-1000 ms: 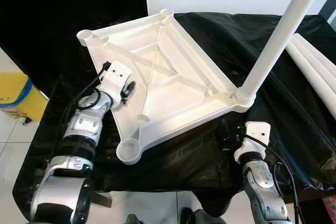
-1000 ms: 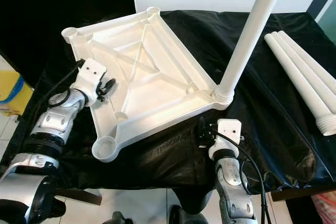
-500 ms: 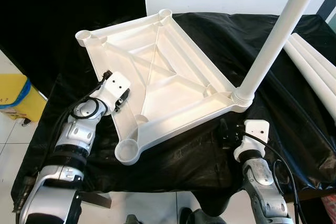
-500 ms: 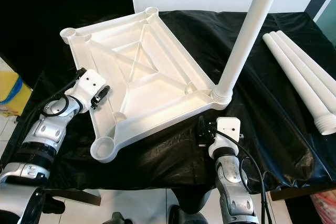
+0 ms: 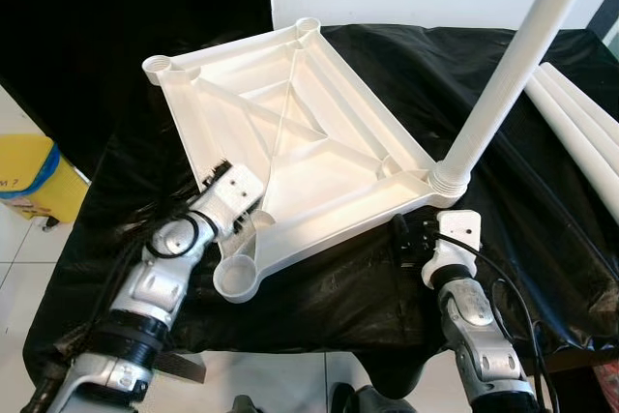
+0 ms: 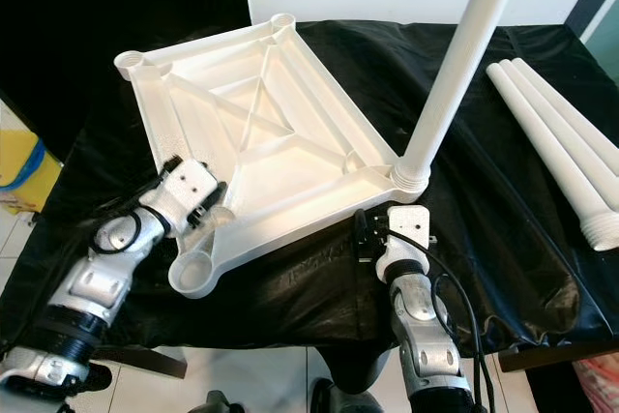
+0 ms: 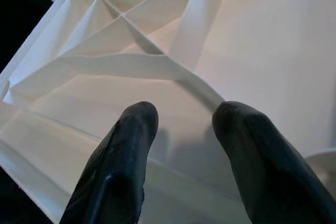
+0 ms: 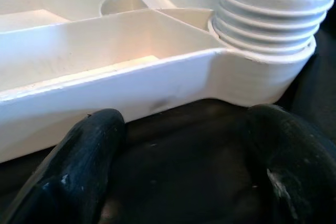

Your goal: Building children table

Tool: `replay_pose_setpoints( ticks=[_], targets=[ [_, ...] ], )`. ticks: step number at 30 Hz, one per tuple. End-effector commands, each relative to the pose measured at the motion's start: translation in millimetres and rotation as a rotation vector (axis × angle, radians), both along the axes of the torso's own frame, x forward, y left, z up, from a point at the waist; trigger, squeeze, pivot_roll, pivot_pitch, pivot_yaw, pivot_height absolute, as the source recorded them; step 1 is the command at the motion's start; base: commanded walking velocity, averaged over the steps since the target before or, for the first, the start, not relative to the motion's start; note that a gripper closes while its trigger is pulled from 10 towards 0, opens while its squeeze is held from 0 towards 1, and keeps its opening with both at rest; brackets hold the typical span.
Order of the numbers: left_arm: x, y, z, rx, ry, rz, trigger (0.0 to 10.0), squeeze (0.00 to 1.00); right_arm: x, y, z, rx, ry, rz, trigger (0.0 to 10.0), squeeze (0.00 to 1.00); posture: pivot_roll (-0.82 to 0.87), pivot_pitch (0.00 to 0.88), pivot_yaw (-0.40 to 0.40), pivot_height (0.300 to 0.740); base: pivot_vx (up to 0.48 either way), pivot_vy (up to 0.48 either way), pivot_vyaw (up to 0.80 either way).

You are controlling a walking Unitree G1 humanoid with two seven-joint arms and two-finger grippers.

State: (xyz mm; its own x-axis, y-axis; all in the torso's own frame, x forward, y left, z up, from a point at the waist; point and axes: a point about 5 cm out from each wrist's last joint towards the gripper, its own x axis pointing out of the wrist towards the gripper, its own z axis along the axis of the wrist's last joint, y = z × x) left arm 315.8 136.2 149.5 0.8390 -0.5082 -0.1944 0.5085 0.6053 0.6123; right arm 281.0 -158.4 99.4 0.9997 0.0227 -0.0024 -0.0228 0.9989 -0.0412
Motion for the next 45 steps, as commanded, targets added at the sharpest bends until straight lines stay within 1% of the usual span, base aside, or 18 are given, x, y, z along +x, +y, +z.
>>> replay_pose_setpoints(
  ticks=[1, 9, 11, 15, 17, 21, 23, 25, 26, 27, 29, 34, 38, 39, 40, 42, 43, 45],
  targets=[
    [-27.8, -29.5, -31, 0.074, 0.3, -0.357, 10.0, 0.0, 4.1, 4.7, -1, 0.005, 0.013, 0.027, 10.0, 0.0, -0.04, 0.149, -0.04, 0.74, 0.0, 0.0, 0.0],
    [-42.5, -55.5, -39, 0.056, 0.342, -0.429, 10.0, 0.0, 18.6, 6.7, 2, 0.004, 0.008, 0.055, 10.0, 0.0, -0.04, 0.146, -0.033, 0.74, 0.0, 0.0, 0.0],
    [-47.5, -69.0, -41, 0.045, 0.348, -0.451, 10.0, 0.0, 27.9, 6.9, 5, 0.006, 0.005, 0.072, 10.0, 0.0, -0.04, 0.146, -0.035, 0.74, 0.0, 0.0, 0.0],
    [-48.6, -74.0, -40, 0.03, 0.348, -0.453, 10.0, 0.0, 31.1, 6.3, 5, 0.008, 0.006, 0.076, 10.0, 0.0, -0.04, 0.146, -0.036, 0.74, 0.0, 0.0, 0.0],
    [-45.0, -91.9, -32, -0.026, 0.329, -0.441, 10.0, 0.0, 41.8, 2.5, 8, 0.008, 0.004, 0.067, 10.0, 0.0, -0.03, 0.146, -0.039, 0.74, 0.0, 0.0, 0.0],
    [-44.7, -97.8, -29, -0.039, 0.321, -0.444, 10.0, 0.0, 45.4, 1.1, 9, 0.009, 0.002, 0.062, 10.0, 0.0, -0.03, 0.146, -0.039, 0.74, 0.0, 0.0, 0.0],
    [-41.8, -117.5, -20, -0.082, 0.279, -0.447, 10.0, 0.0, 55.1, -7.5, 15, 0.008, -0.011, 0.008, 10.0, 0.0, -0.03, 0.143, -0.041, 0.74, 0.0, 0.0, 0.0],
    [-41.8, -117.5, -20, -0.082, 0.279, -0.447, 10.0, 0.0, 55.1, -7.5, 15, 0.008, -0.011, 0.008, 10.0, 0.0, -0.03, 0.143, -0.041, 0.74, 0.0, 0.0, 0.0],
    [-40.0, -125.3, -12, -0.106, 0.242, -0.45, 10.0, 0.0, 57.1, -12.3, 16, 0.007, -0.015, -0.018, 10.0, 0.0, -0.03, 0.145, -0.041, 0.74, 0.0, 0.0, 0.0],
    [-40.0, -125.3, -12, -0.106, 0.242, -0.45, 10.0, 0.0, 57.1, -12.3, 16, 0.007, -0.015, -0.018, 10.0, 0.0, -0.03, 0.145, -0.041, 0.74, 0.0, 0.0, 0.0],
    [-39.7, -134.9, 3, -0.174, 0.203, -0.465, 10.0, 0.0, 56.6, -24.3, 15, -0.021, -0.023, -0.098, 10.0, 0.0, -0.03, 0.146, -0.041, 0.74, 0.0, 0.0, 0.0],
    [-40.1, -134.1, 6, -0.184, 0.194, -0.473, 10.0, 0.0, 55.2, -27.9, 15, -0.025, -0.028, -0.126, 10.0, 0.0, -0.03, 0.147, -0.046, 0.74, 0.0, 0.0, 0.0],
    [-35.2, -125.3, 12, -0.216, 0.195, -0.461, 10.0, 0.0, 49.5, -36.8, 10, -0.043, -0.031, -0.205, 10.0, 0.0, -0.03, 0.148, -0.048, 0.74, 0.0, 0.0, 0.0],
    [-27.4, -108.1, 16, -0.22, 0.186, -0.464, 10.0, 0.0, 34.2, -40.8, 6, -0.065, -0.054, -0.227, 10.0, 0.0, -0.02, 0.152, -0.054, 0.74, 0.0, 0.0, 0.0],
    [-27.4, -108.1, 16, -0.22, 0.186, -0.464, 10.0, 0.0, 34.2, -40.8, 6, -0.065, -0.054, -0.227, 10.0, 0.0, -0.02, 0.152, -0.054, 0.74, 0.0, 0.0, 0.0],
    [-20.8, -93.1, 20, -0.213, 0.177, -0.462, 10.0, 0.0, 21.5, -44.5, 4, -0.072, -0.068, -0.24, 10.0, 0.0, -0.03, 0.154, -0.054, 0.74, 0.0, 0.0, 0.0],
    [-20.8, -93.1, 20, -0.213, 0.177, -0.462, 10.0, 0.0, 21.5, -44.5, 4, -0.072, -0.068, -0.24, 10.0, 0.0, -0.03, 0.154, -0.054, 0.74, 0.0, 0.0, 0.0],
    [-14.2, -79.2, 22, -0.194, 0.168, -0.447, 10.0, 0.0, 10.8, -49.7, 4, -0.076, -0.086, -0.259, 10.0, 0.0, -0.03, 0.154, -0.051, 0.74, 0.0, 0.0, 0.0]
  ],
)
